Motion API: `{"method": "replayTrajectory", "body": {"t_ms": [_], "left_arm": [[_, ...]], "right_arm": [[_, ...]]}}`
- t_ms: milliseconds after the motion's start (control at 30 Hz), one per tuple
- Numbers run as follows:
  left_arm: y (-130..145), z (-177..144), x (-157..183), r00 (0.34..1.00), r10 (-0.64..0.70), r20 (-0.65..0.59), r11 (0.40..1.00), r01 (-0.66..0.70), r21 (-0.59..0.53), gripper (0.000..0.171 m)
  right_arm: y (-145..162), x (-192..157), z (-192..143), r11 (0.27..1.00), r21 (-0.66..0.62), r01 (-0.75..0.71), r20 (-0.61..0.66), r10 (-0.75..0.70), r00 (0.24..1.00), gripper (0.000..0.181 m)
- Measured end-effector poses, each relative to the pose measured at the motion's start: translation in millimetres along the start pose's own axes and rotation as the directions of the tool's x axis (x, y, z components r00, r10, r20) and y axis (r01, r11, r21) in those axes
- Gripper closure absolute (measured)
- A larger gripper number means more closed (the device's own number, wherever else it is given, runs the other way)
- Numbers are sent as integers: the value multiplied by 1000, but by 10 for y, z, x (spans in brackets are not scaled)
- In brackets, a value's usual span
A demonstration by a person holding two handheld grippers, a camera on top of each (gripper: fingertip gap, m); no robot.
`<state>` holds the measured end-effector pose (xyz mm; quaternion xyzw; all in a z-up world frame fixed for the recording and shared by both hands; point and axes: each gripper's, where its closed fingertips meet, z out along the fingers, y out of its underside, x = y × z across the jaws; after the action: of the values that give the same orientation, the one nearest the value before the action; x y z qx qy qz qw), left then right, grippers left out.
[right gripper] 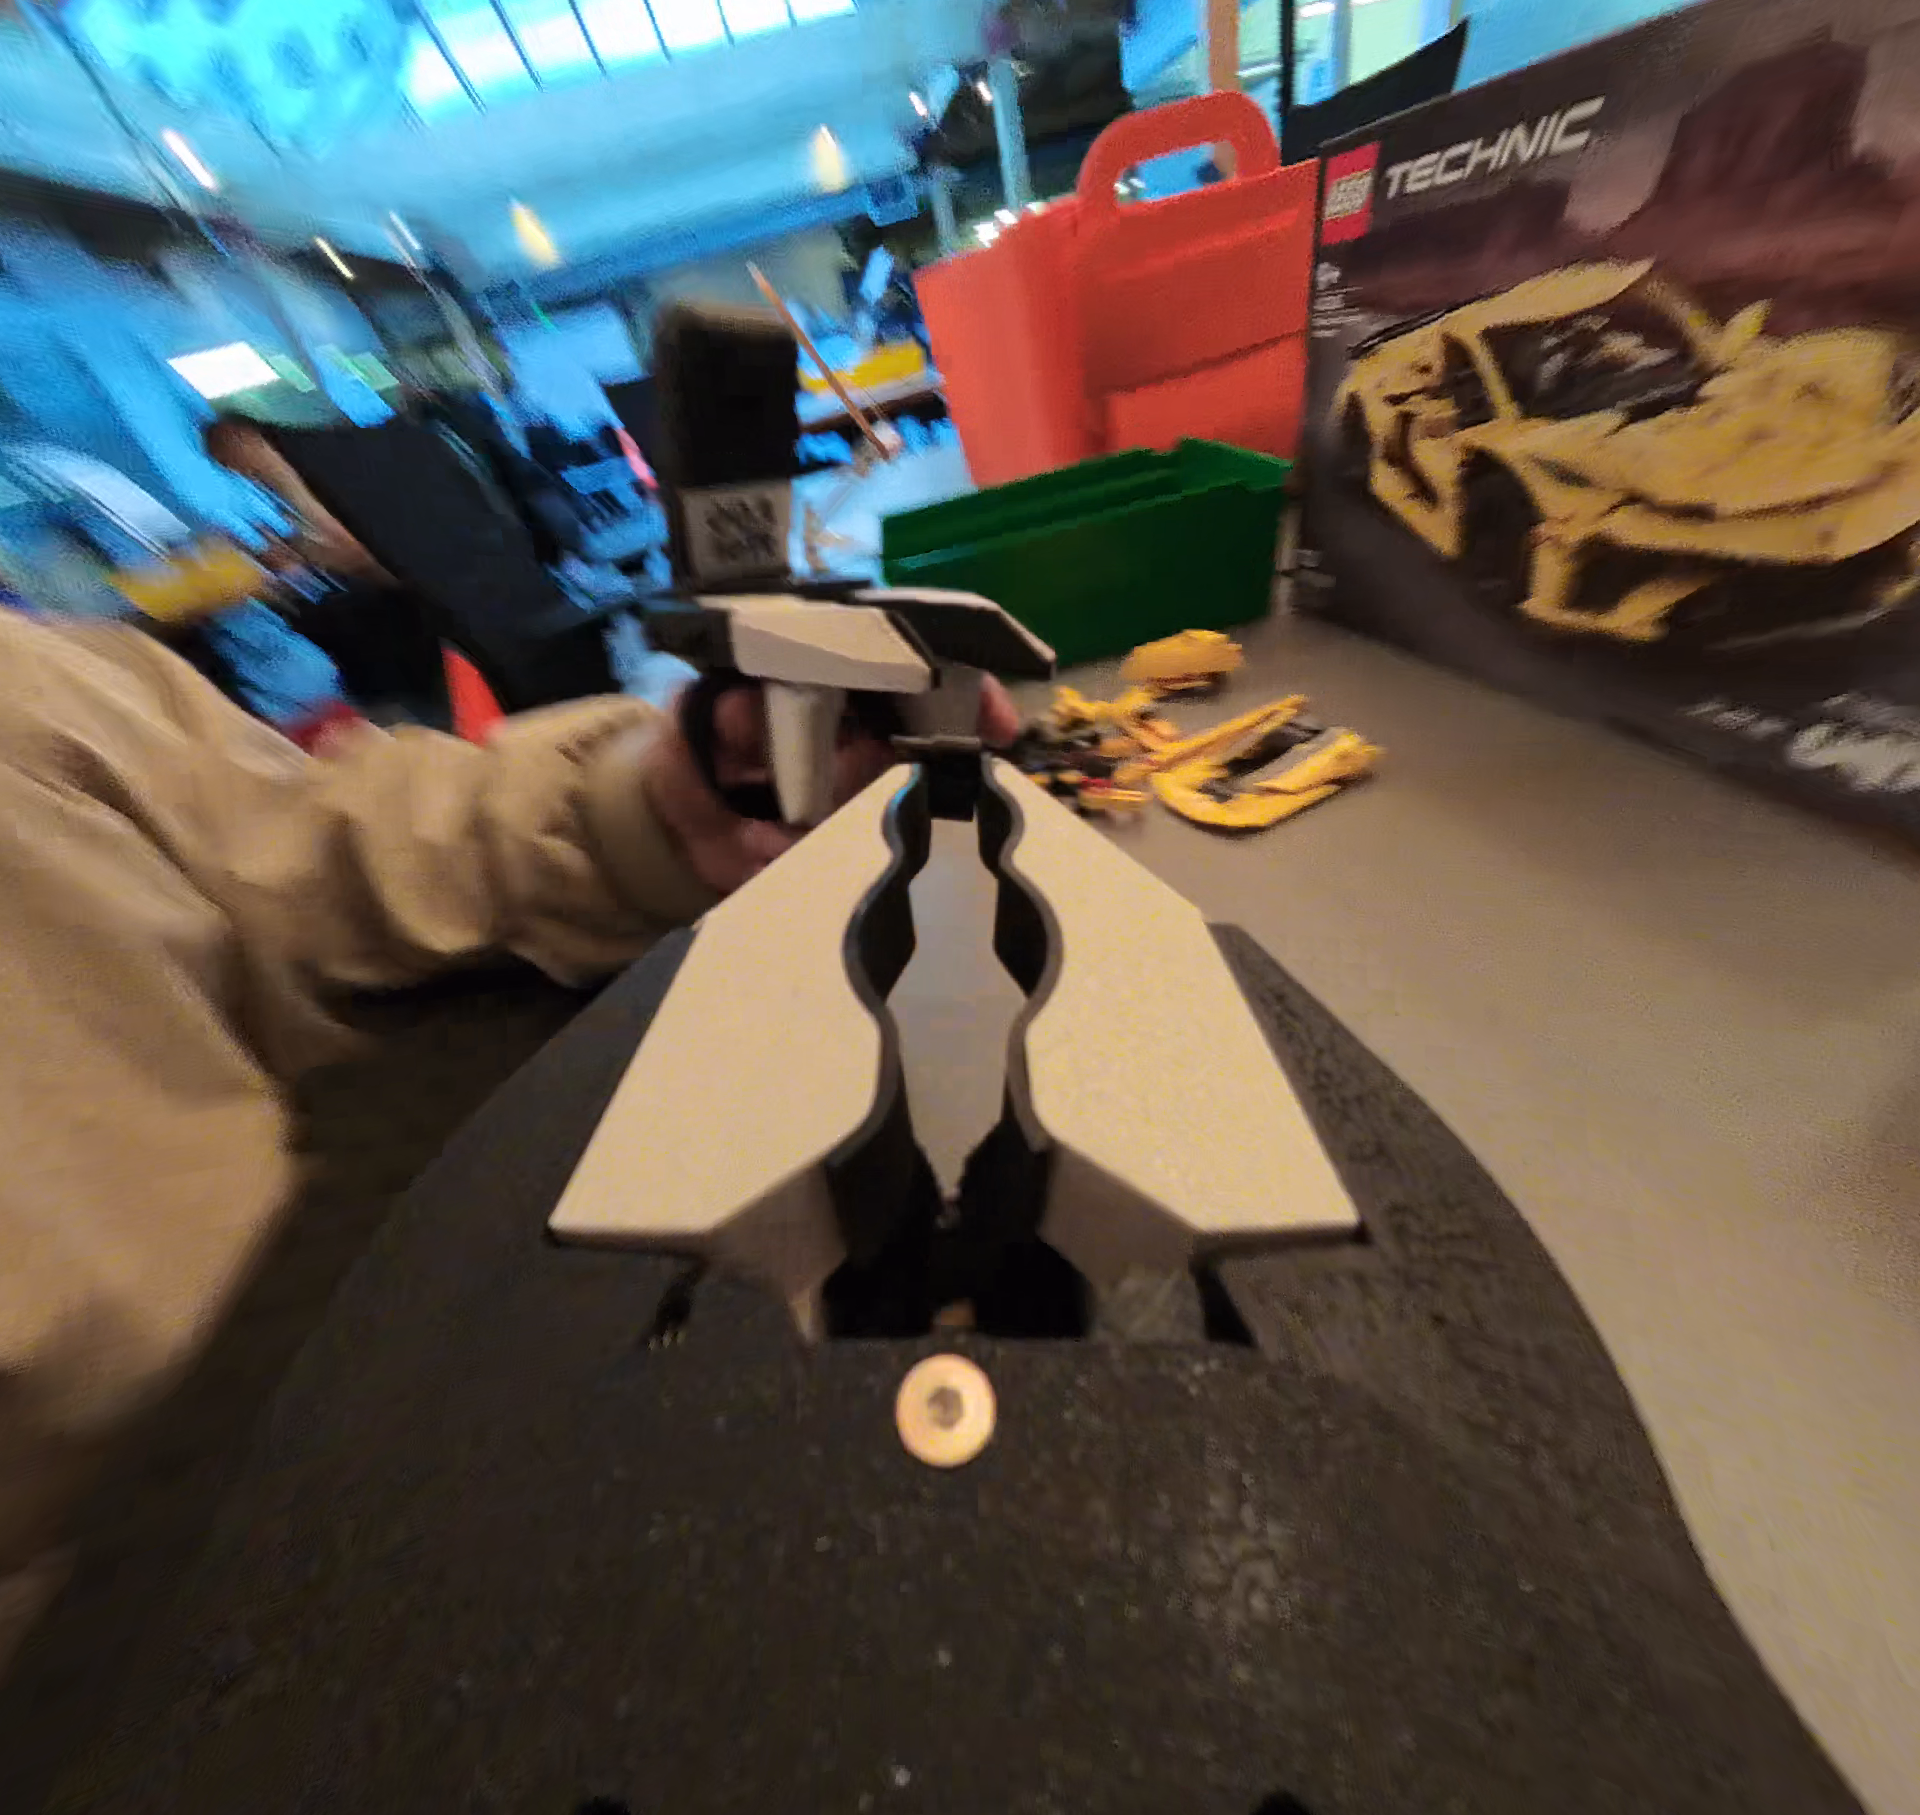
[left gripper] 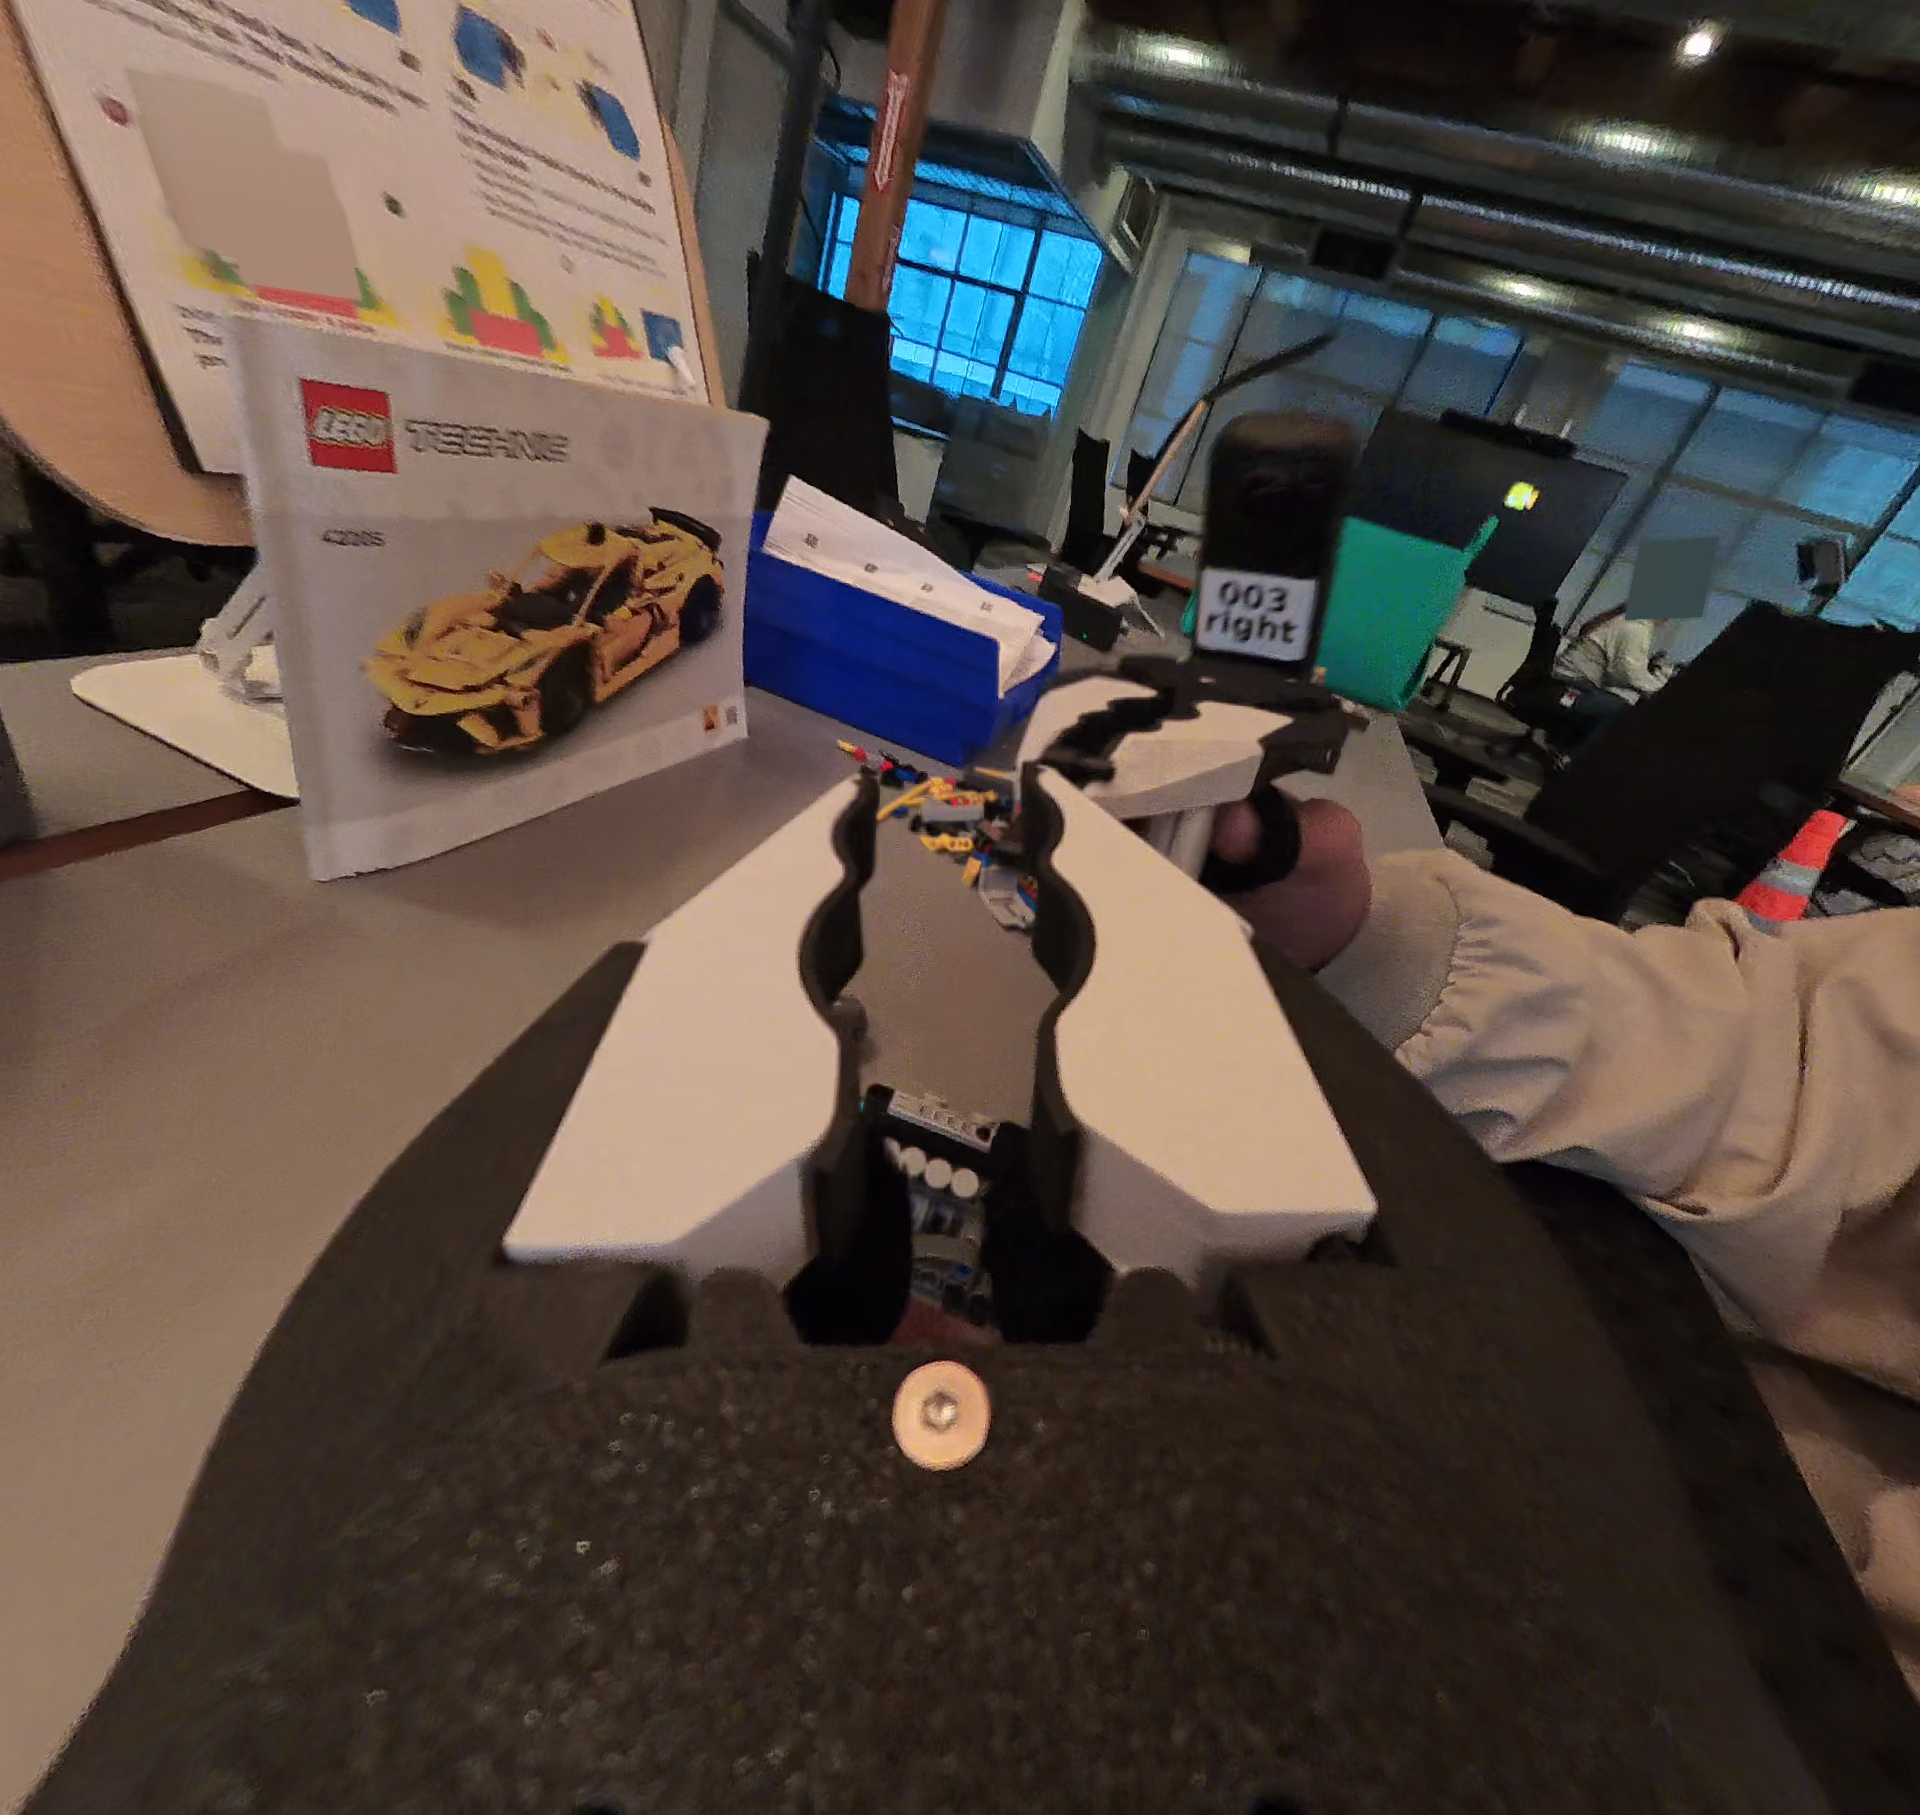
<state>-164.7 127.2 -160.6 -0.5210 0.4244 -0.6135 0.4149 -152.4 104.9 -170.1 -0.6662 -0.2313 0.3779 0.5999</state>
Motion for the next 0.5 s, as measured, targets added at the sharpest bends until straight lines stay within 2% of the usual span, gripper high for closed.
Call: {"method": "replayTrajectory", "body": {"t_ms": [33,100,133,233,333,433,500], "left_arm": [[-18,-18,13,999,-30,-28,999,30,11,144],[-3,-11,157,980,-127,-156,992,128,-3,144],[17,5,221,960,-185,-211,983,185,-23,144],[97,24,379,875,-343,-341,939,327,-106,151],[134,-30,555,746,-479,-462,876,434,-209,165],[150,-97,693,630,-559,-539,826,480,-296,166],[182,-122,759,597,-576,-559,815,476,-331,168]], "right_arm": [[-57,-36,-25,996,44,-72,57,70,996,175],[-120,-118,-39,988,91,-125,145,111,983,175],[-88,-145,-18,992,77,-95,151,83,985,175],[-3,-293,38,988,63,141,153,-149,977,175],[-1,-451,10,968,73,241,203,-251,946,175],[7,-590,-44,942,103,319,251,-335,908,175],[42,-656,-60,939,89,331,286,-343,895,175]]}}
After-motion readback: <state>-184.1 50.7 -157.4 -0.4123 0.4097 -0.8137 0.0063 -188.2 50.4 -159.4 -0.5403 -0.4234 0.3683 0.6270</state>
